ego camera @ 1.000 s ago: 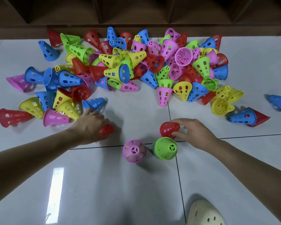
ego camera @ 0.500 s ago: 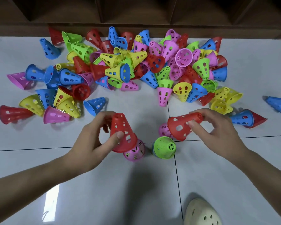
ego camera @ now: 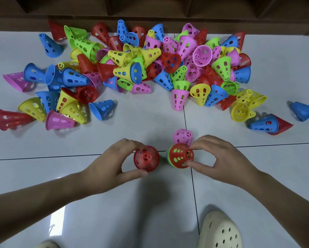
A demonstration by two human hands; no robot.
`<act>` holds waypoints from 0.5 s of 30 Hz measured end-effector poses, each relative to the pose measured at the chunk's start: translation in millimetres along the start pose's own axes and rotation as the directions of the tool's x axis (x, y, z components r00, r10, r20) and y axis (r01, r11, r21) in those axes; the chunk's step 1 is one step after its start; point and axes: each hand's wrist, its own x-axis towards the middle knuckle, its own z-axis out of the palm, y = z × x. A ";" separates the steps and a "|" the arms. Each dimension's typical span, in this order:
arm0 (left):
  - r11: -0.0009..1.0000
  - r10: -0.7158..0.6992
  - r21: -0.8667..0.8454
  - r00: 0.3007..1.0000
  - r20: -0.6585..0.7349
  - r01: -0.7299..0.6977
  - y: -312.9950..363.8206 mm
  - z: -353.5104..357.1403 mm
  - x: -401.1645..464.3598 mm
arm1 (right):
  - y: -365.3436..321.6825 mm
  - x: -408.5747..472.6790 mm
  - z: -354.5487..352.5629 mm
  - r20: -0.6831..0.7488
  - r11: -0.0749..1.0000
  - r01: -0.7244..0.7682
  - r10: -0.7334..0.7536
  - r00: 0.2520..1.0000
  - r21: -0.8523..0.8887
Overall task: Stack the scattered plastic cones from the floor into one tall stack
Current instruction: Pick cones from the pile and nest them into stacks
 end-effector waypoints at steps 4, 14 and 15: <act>0.997 0.031 0.068 0.999 -0.023 -0.029 -22.4 -9.5 6.4 | 6.0 10.4 5.0 -0.051 0.997 -0.067 0.068 0.996 0.025; 0.689 -0.392 0.536 0.873 -0.290 0.487 -143.4 -61.6 57.3 | 61.1 46.7 39.5 0.123 0.960 -0.278 0.279 0.952 -0.026; 0.682 -0.404 0.538 0.869 -0.286 0.495 -145.0 -61.2 57.5 | 63.6 47.8 40.8 0.129 0.959 -0.282 0.284 0.950 -0.031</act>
